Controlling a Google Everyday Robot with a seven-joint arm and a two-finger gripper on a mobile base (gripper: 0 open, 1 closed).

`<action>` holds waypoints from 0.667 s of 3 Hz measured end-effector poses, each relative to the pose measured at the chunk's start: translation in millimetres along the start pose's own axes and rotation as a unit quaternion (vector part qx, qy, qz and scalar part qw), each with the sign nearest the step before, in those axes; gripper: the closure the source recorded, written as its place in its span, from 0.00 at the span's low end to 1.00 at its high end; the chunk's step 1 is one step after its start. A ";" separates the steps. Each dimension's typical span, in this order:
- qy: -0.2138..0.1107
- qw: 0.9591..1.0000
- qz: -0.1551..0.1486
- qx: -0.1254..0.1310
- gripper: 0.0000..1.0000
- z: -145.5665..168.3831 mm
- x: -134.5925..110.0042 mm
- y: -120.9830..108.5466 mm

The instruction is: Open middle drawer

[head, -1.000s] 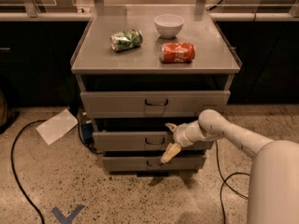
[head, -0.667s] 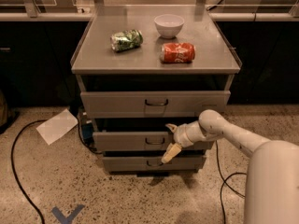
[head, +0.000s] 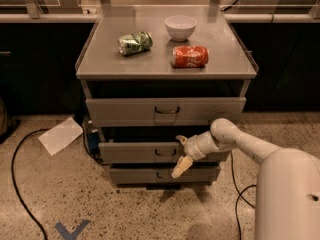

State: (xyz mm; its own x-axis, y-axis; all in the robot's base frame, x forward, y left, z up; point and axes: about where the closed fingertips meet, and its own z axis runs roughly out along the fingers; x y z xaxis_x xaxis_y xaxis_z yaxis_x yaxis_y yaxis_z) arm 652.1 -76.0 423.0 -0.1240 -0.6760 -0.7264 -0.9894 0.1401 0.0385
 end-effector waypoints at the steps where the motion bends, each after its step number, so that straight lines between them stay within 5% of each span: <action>1: 0.002 1.000 0.022 -0.017 0.00 -9.5 -0.7 13.7; 2: 0.002 1.000 0.022 -0.018 0.00 -8.7 -0.8 14.1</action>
Offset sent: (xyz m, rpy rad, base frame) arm -0.0142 -0.0046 0.0010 0.0034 0.0561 -0.0062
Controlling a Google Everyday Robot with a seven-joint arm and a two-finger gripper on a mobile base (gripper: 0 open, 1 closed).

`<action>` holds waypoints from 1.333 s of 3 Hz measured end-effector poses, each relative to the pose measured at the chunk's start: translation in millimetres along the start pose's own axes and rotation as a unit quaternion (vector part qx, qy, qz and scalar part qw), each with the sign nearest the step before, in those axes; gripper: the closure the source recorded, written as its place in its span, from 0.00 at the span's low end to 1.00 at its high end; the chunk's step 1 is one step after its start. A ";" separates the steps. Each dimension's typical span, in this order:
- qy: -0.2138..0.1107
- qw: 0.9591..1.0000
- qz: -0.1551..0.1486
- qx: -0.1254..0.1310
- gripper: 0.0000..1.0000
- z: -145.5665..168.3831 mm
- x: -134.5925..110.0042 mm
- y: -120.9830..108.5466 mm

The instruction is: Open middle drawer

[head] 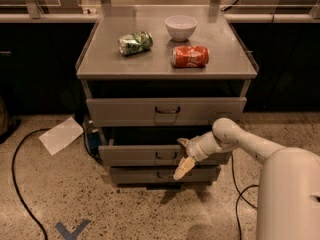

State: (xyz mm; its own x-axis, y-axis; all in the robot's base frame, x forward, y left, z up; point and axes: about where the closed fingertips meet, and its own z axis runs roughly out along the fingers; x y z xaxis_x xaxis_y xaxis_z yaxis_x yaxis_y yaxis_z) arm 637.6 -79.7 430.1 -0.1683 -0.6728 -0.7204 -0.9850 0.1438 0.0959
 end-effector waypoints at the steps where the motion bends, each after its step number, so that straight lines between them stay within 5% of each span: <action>1: 0.002 1.000 -0.001 -0.020 0.00 5.9 -0.8 9.6; 4: -0.008 0.999 0.010 -0.037 0.00 4.1 -5.5 25.0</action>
Offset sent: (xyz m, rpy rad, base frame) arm -0.0804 0.0209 -0.0170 0.0650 0.1872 0.0968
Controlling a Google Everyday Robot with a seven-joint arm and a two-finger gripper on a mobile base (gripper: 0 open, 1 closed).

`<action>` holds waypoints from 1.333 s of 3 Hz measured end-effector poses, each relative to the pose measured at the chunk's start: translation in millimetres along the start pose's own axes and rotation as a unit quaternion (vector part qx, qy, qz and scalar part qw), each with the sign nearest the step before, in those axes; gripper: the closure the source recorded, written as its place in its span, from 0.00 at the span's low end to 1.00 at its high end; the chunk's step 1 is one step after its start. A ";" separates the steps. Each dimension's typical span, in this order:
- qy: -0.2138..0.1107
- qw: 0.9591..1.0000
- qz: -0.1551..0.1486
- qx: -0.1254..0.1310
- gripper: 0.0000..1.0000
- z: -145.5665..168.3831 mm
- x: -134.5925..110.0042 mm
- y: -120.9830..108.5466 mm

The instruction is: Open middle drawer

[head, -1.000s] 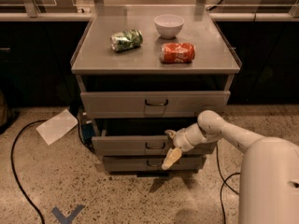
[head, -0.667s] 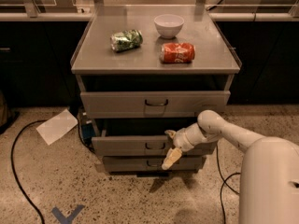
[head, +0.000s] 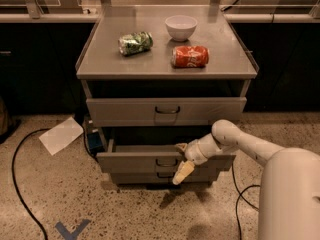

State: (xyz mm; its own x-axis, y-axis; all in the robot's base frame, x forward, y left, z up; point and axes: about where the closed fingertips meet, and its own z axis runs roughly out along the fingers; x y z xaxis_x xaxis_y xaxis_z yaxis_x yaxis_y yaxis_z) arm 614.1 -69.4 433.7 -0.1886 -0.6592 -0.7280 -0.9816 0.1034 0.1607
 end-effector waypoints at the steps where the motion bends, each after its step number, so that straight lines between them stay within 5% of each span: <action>1: -0.010 1.000 -0.002 -0.014 0.00 1.8 1.0 4.3; 2: -0.010 0.999 0.009 -0.039 0.00 2.7 6.6 28.8; 3: -0.004 0.997 0.026 -0.071 0.00 -0.8 7.7 79.3; 4: -0.008 0.997 0.026 -0.078 0.00 1.8 10.0 87.8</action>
Offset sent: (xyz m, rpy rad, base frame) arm -0.0679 -0.0027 -0.0038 0.0392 0.1360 0.0729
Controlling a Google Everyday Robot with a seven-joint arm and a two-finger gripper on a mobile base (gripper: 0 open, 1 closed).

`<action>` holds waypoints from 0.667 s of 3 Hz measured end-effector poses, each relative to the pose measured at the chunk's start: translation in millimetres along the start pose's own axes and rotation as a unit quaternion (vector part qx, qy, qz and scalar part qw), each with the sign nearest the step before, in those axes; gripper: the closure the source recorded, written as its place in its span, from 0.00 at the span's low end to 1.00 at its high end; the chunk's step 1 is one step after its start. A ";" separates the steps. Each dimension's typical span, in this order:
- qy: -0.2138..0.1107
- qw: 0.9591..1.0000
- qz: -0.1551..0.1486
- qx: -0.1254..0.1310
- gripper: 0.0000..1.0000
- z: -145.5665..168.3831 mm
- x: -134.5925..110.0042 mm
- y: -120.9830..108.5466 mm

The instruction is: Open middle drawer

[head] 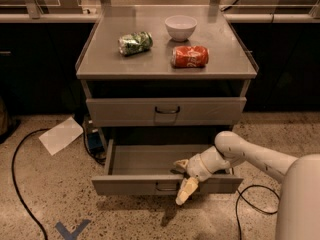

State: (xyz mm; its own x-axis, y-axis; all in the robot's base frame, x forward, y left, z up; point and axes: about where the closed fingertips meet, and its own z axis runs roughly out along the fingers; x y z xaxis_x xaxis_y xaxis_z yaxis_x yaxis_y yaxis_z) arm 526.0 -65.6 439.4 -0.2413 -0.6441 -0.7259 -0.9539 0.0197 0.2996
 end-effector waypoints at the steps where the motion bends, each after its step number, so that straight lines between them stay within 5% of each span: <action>1: -0.003 1.000 0.006 -0.014 0.00 5.3 10.0 26.6; 2: -0.014 0.999 0.015 -0.047 0.00 16.5 15.2 71.7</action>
Offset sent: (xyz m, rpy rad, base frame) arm -0.1054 0.0060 -0.0018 0.0681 0.1149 0.0552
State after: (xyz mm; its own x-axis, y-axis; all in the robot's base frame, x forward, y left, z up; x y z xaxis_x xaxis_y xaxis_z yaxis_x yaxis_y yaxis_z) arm 451.0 -61.3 439.6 -0.2758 -0.6222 -0.7327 -0.9253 -0.0345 0.3776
